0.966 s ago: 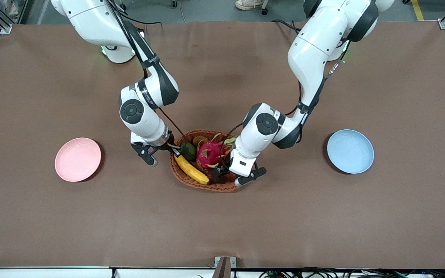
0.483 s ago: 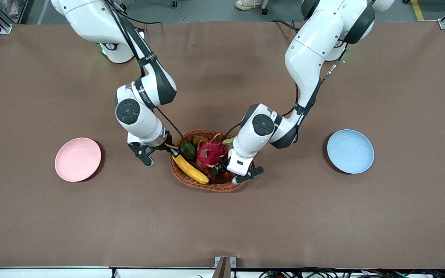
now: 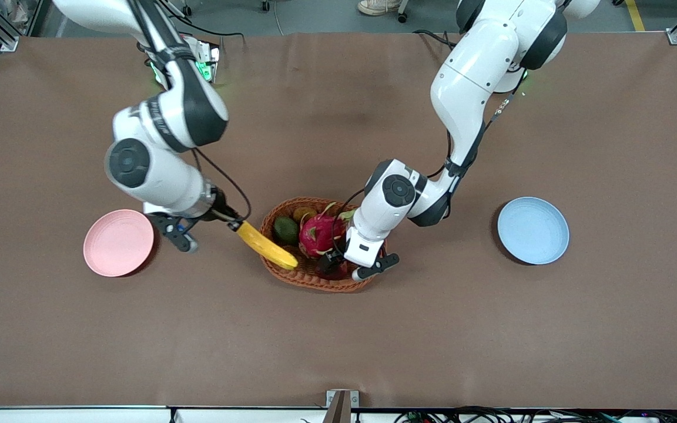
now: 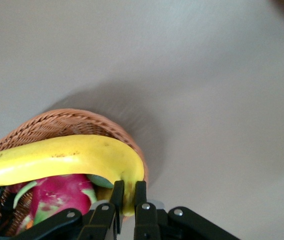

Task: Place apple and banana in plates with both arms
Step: 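Carry the banana with the right gripper over the pink plate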

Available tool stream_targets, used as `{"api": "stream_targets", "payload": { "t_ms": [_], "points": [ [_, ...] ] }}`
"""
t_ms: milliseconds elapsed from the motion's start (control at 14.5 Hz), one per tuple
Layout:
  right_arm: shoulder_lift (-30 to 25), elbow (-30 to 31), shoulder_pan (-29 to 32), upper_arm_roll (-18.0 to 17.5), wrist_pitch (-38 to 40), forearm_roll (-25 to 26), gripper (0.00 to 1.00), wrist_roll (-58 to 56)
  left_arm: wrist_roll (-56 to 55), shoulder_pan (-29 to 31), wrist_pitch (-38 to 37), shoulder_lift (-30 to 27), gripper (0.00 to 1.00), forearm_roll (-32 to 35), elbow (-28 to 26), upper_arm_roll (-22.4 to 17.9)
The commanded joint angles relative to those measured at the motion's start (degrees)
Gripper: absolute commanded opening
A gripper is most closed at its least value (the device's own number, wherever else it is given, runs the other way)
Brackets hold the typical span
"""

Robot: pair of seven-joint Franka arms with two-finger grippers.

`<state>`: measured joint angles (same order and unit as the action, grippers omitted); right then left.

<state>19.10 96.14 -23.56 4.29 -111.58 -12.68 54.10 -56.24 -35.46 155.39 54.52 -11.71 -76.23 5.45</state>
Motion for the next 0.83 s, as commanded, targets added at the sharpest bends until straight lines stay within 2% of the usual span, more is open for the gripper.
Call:
{"api": "stream_targets", "payload": {
  "t_ms": [0, 69, 207, 414, 552, 759],
  "points": [
    [-1.7, 0.1, 8.2, -0.6, 3.8, -1.2, 0.00, -13.6, 0.0, -1.0, 0.2, 1.2, 0.56, -0.9, 1.5, -0.8],
    [-1.9, 0.2, 12.3, -0.6, 4.7, -1.1, 0.00, -19.8, 0.0, -1.0, 0.2, 1.1, 0.47, -0.9, 1.5, -0.9],
    [-1.8, 0.5, 18.5, -0.6, 5.3, -1.1, 0.00, -31.5, -0.1, -1.0, 0.1, 0.4, 0.41, -0.7, 1.4, -1.0],
    [-1.2, 1.4, 27.6, -0.5, 4.8, -0.6, 0.01, -46.2, -0.1, -0.8, -0.3, -1.3, 0.40, -0.4, 1.4, -1.1],
    [0.4, 1.7, 31.8, -0.5, 3.5, -0.2, 0.01, -50.5, 0.0, -0.5, -0.4, -2.7, 0.40, -0.4, 1.3, -1.2],
    [0.5, 8.7, 35.4, -0.5, -4.7, 1.4, 0.01, -56.8, 0.1, 0.1, -1.3, -5.2, 0.40, -0.5, 1.2, -1.3]
  ]
}}
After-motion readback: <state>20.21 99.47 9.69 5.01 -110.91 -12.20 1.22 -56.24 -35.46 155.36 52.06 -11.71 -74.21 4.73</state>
